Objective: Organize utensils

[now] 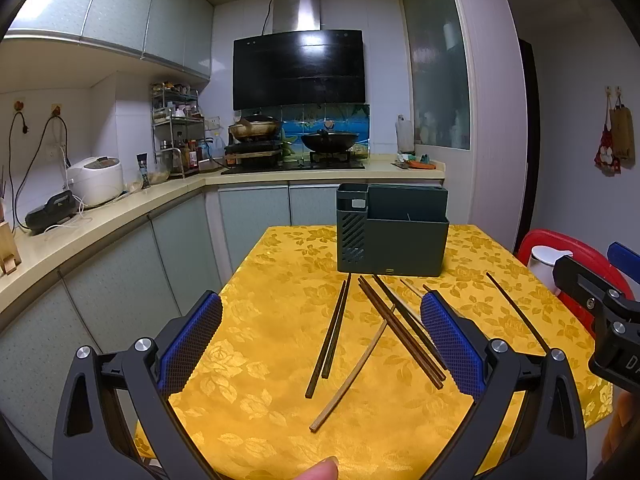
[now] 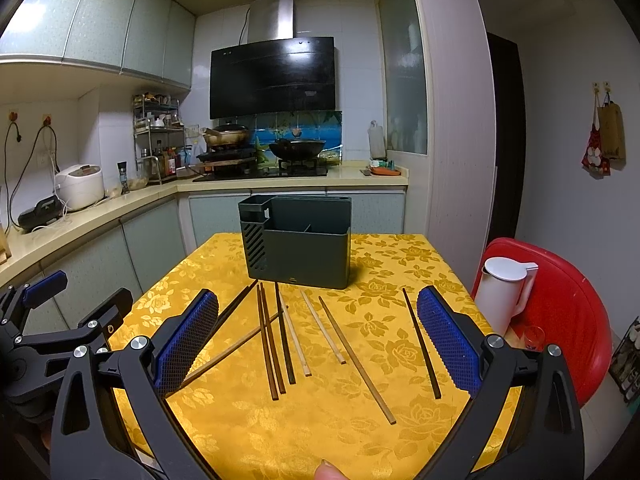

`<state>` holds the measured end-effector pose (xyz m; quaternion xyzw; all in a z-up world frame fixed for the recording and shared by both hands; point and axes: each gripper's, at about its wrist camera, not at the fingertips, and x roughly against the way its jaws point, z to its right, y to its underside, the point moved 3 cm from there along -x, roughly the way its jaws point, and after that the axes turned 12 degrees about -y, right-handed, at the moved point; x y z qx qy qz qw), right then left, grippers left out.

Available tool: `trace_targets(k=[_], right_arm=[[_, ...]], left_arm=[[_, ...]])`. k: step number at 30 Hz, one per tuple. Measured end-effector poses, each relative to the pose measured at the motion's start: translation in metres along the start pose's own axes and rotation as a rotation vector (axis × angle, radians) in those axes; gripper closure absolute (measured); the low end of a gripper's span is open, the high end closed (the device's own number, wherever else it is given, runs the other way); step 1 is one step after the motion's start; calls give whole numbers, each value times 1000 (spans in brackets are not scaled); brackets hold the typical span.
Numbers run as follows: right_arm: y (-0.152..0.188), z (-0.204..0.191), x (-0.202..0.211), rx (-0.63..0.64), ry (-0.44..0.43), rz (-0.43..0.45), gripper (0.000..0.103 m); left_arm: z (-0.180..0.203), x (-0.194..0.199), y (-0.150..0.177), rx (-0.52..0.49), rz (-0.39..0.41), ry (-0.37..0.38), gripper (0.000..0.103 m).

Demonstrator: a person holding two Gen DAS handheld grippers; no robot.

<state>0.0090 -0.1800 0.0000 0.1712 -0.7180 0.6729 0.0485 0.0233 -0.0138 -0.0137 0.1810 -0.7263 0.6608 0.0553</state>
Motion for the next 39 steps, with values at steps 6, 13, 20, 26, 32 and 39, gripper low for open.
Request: trace_targets(k=[6,13,20,26,32,39], right_arm=[[3,-1,-3,0,-2,-11,6],[6,2,-9,0,0,-25,7],[11,21,-20,-15,23,-72,7],[25,54,-39,-33,42,-165,6],[42,86,-56,-65,76,-227,6],[58,110,-70,-99,83,-248,6]], left_arm=[[2,-3,3,-1,-13,4,7],[-1,-8,4,0,-29,5,7],[-29,-32,-1,41,-88,-11,7],[-58,-76,7,78,-215,14,7],[-59,-115,29,56,-302,53,7],[-34,-141,72,-57,-381,122,18]])
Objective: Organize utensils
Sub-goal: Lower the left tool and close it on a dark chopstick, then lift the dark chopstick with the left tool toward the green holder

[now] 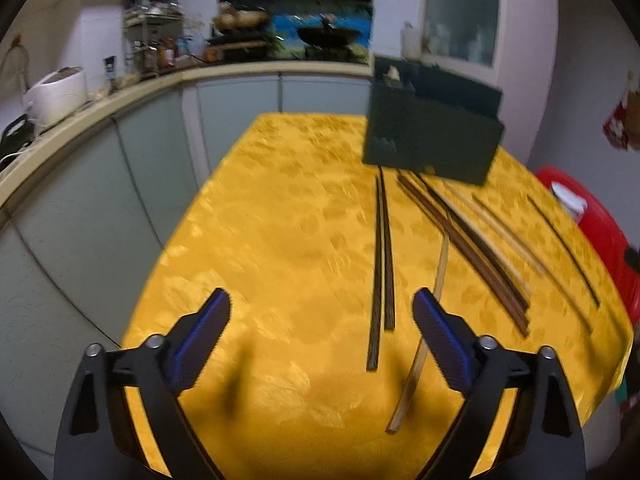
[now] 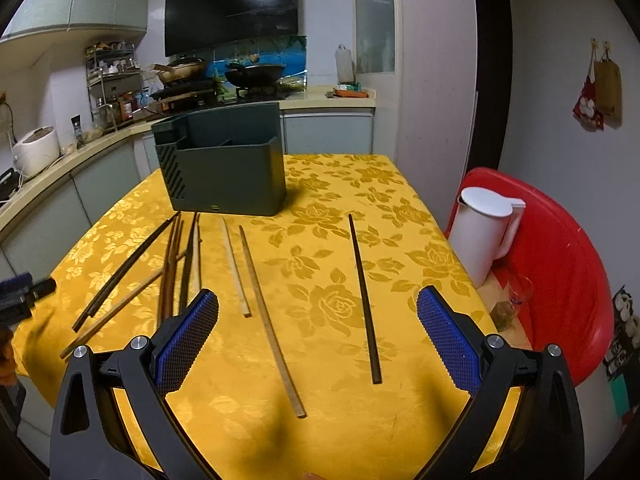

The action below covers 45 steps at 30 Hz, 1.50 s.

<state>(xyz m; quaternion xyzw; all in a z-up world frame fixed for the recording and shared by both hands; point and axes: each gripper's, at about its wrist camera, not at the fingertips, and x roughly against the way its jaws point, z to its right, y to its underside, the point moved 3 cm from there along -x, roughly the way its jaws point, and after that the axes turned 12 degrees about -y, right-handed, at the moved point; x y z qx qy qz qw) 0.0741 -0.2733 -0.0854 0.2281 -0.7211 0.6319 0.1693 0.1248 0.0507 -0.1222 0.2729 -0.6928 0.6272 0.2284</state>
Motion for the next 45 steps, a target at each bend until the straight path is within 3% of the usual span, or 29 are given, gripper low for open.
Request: trace_targets(k=[7,14,17,20,26,28,29,32,34,37,45], right_arm=[[12,18,-17,-11,23,-57,6],[23,32,-27,-32,23,-98,6],[28,39,-28,-33,28,-104,8],[35,46,-29,-21,27,-118,18],[48,60,-43,-39,-13,-169,41],[52,59,-49,-31,-14,-191,51],[54,58,-51,-25,-10,-195,52],[55,52,-51,-7,-20,-185,63],[56,48,-51,6,-29,-179,77],[57,43,-52,29,-32,-178,87],[53,36,-48,30,-37,-189,95]], left_arm=[[15,-27,15,-96,-82,34,50],[29,-32,18,-183,-82,67,65],[26,-34,16,-165,-88,66,68],[21,-33,18,-140,-70,58,78],[28,-26,23,-156,-49,86,84],[31,-23,24,-165,-42,87,89],[32,-22,25,-165,-42,93,92],[32,-22,25,-162,-41,98,93],[32,-22,25,-154,-43,105,94],[31,-22,25,-134,-48,118,96],[31,-16,23,-146,-46,115,96]])
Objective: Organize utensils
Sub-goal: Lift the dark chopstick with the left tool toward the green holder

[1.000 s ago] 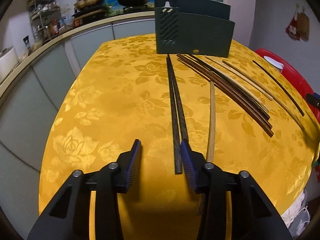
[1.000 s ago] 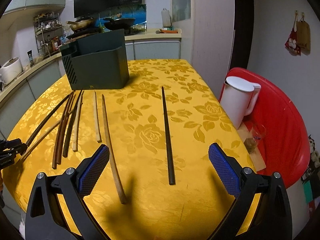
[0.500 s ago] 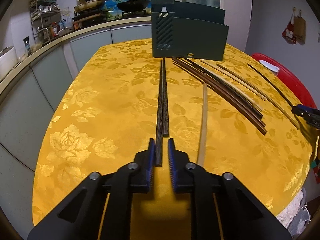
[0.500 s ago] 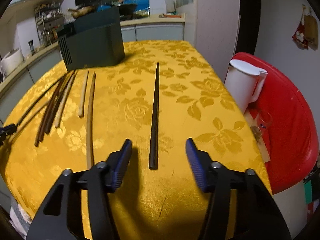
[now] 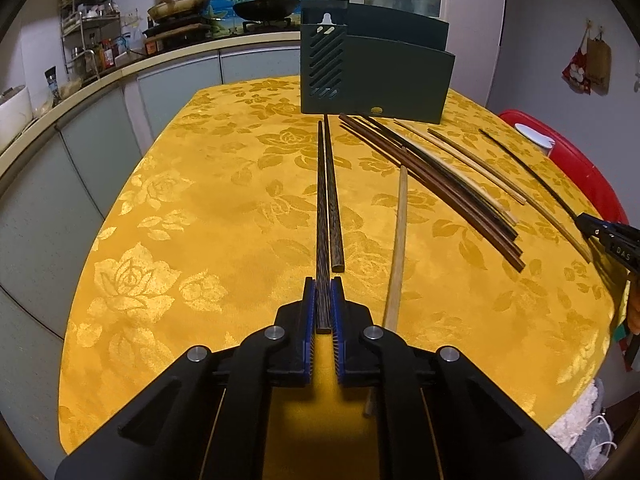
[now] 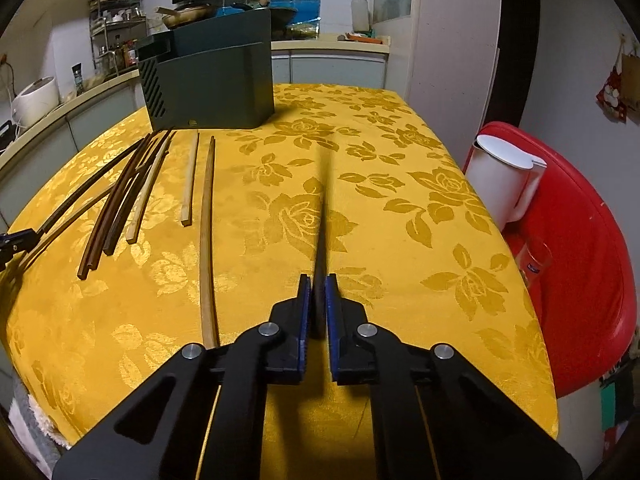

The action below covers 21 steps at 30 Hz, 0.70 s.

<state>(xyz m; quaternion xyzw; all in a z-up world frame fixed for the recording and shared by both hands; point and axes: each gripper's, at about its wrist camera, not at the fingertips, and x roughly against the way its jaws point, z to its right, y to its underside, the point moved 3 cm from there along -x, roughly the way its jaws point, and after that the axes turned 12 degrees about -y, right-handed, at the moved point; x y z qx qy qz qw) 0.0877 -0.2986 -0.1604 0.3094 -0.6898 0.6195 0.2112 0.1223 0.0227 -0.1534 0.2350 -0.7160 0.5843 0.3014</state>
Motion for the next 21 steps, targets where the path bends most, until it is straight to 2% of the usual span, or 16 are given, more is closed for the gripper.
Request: trace_targets(k=[6,13,21], right_arm=[[-19,-19,35,44,-41,88,95],[-44,-33,78,64,-91,205,95],[-81,-41,97,65,-154,278,95]], left_arm=[[-10,33,-13,29,92,-7,96],[-20,78,-43,58,203,-16,96],[-28,114,-92,73,316,36,96]])
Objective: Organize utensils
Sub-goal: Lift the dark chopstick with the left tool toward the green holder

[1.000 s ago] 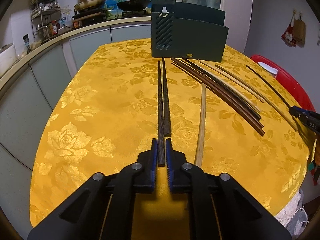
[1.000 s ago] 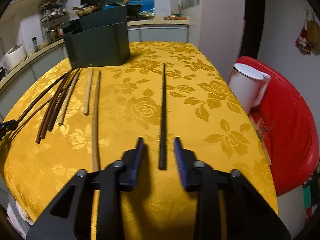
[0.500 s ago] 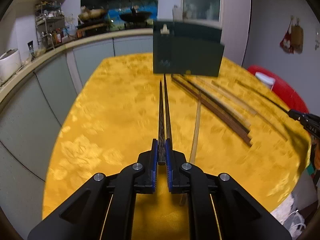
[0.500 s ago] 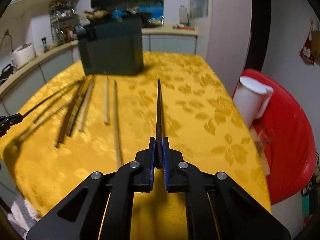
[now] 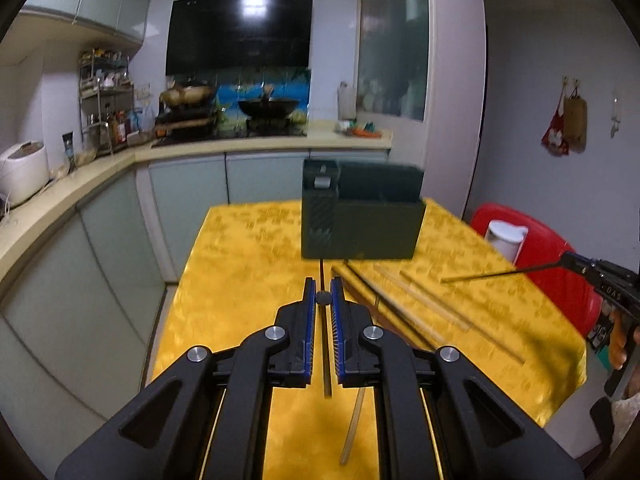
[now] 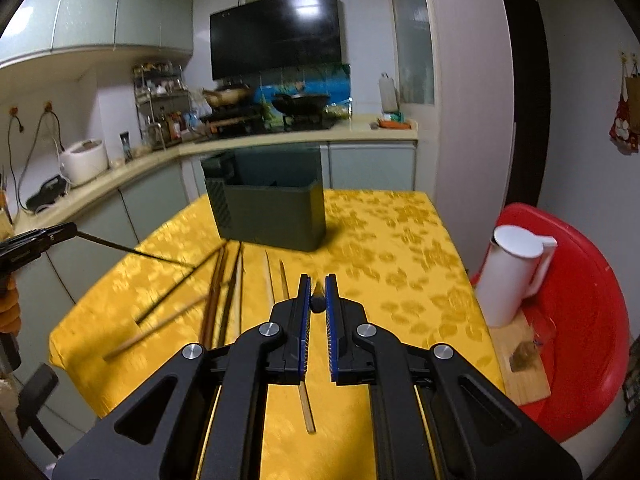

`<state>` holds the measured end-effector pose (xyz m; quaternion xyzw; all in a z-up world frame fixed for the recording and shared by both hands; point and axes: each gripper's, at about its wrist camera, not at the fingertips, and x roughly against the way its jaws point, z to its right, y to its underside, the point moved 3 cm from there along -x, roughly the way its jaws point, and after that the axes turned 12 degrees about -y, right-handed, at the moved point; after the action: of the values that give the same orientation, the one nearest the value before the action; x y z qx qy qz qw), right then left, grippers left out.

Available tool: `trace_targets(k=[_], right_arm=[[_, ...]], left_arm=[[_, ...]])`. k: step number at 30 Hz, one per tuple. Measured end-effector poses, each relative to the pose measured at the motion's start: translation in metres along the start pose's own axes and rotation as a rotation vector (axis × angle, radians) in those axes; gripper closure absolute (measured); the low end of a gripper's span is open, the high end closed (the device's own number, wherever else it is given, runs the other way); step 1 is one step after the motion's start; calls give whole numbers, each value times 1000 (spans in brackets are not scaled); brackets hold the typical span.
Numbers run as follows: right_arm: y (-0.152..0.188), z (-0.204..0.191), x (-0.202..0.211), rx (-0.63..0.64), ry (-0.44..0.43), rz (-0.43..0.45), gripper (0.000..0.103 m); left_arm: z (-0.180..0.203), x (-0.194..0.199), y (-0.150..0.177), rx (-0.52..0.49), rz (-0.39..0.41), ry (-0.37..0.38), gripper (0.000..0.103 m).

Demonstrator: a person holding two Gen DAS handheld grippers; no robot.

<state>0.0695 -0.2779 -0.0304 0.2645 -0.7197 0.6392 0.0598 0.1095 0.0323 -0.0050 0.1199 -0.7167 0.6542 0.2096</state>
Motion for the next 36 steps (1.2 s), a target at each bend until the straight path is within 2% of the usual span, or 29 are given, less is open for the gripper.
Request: trace_targets(k=[8,15,20,27,36], right_arm=[[-40,-11,-8,16,-60,52,95],[-71,-14,-31,24,-83,31,95],[-90,-8,-51,-7,-92,-3,95],[-127,-4,-57,-39,-115,10,95],[-185,-1,-67,-27,-89,48,95]], left_arm=[[-1,-8,-31,-2,24,15,96],[2,-15,-56,-15,46,20,96],[2,-27,-72,-11,26,22,96],[7,-35,-98,-27,30,38,96],[27,-38,-173,-40,114,62,96]])
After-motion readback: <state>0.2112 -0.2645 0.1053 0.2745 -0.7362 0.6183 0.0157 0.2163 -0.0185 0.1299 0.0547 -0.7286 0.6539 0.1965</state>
